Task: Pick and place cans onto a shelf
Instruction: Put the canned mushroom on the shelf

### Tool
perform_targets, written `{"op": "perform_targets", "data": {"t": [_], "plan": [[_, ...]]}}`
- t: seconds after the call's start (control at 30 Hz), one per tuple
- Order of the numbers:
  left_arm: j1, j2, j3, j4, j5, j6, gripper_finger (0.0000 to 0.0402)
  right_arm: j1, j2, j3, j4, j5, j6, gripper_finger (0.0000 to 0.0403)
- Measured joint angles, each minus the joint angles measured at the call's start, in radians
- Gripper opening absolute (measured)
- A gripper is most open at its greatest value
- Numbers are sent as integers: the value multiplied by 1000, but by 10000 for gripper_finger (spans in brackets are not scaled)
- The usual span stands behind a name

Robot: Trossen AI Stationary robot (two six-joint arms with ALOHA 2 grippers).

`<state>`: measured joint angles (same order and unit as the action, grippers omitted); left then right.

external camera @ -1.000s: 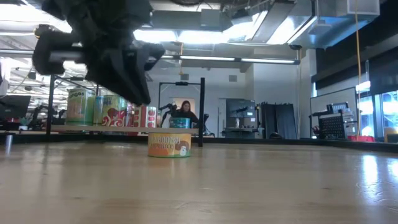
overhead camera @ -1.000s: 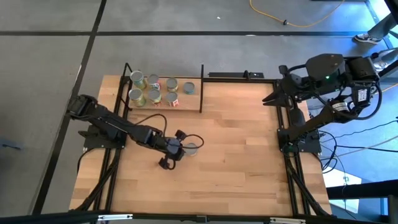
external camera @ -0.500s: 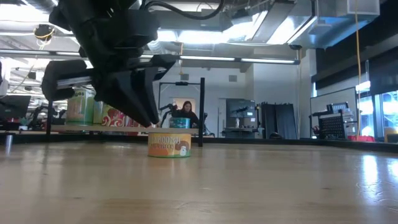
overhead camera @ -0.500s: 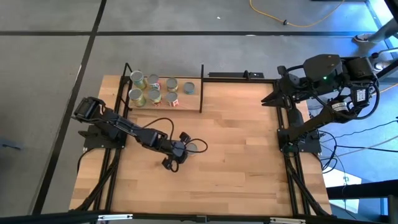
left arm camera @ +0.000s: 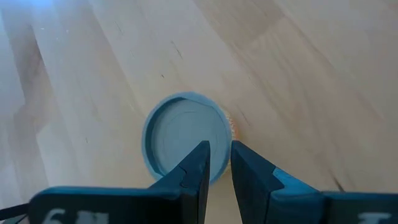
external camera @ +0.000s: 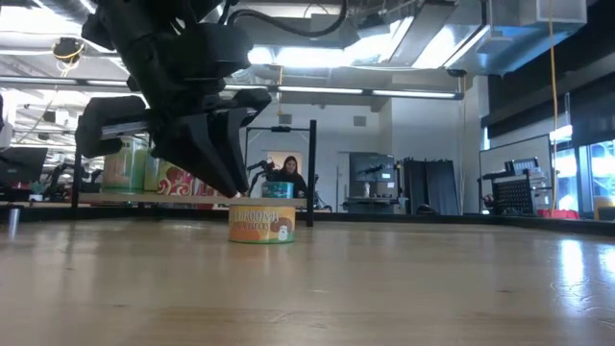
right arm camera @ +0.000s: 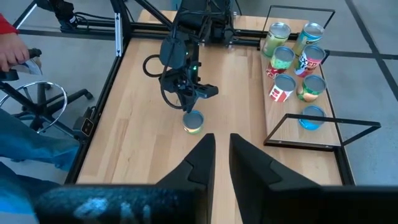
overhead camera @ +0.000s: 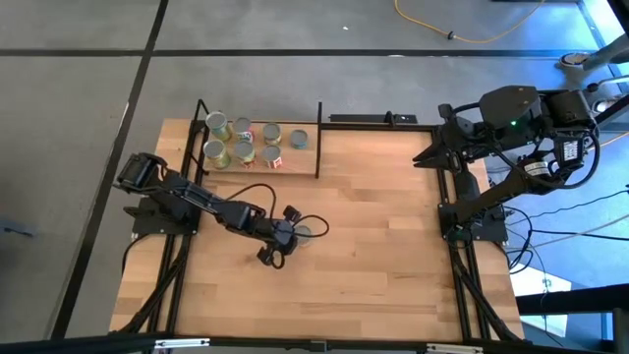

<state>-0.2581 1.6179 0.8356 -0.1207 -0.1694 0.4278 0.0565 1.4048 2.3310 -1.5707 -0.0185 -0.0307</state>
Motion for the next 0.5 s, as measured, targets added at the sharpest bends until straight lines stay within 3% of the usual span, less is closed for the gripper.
{"op": "perform_targets", "data": {"t": [0.2,0.5], "plan": [[1,39,2,-3,38,-2,59,0,0,0,0,0,0,49],[7,64,2,-6,2,0,59,0,0,0,0,0,0,49]]}}
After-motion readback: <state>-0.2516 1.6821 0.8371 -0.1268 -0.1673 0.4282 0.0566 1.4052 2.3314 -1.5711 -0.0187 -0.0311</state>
